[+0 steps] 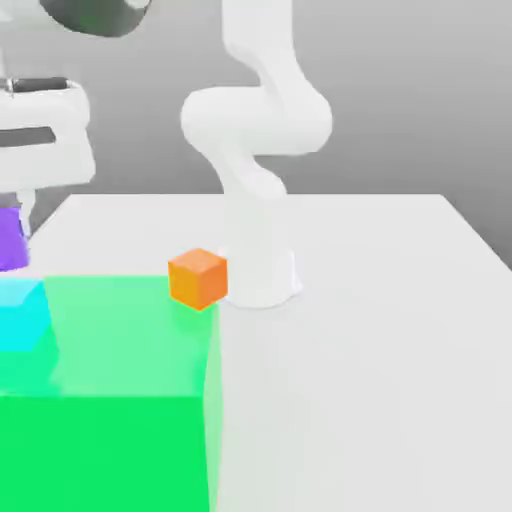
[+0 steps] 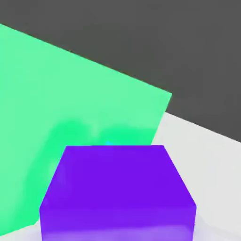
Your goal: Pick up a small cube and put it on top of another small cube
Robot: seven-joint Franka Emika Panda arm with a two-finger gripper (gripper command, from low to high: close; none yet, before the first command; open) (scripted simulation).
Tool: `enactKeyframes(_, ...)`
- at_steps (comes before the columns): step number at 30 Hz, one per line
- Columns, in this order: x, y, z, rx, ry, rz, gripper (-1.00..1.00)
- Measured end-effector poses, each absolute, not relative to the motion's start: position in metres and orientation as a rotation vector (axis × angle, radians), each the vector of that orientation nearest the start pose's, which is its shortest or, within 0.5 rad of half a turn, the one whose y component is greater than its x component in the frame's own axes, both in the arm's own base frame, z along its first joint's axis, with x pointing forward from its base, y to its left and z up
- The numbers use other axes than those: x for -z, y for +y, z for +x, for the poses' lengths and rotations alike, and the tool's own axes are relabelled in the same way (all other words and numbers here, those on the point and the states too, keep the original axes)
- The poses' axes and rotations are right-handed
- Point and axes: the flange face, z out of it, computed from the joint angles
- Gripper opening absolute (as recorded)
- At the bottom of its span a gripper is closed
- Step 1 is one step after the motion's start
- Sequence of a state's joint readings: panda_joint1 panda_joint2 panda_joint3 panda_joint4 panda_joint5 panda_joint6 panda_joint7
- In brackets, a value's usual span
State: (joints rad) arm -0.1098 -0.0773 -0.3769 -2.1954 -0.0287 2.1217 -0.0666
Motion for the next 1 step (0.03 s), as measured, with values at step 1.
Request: enactKeyframes(1,-0.4155,-0.2448,0.456,-0.001,0.629,-3.074,1.0)
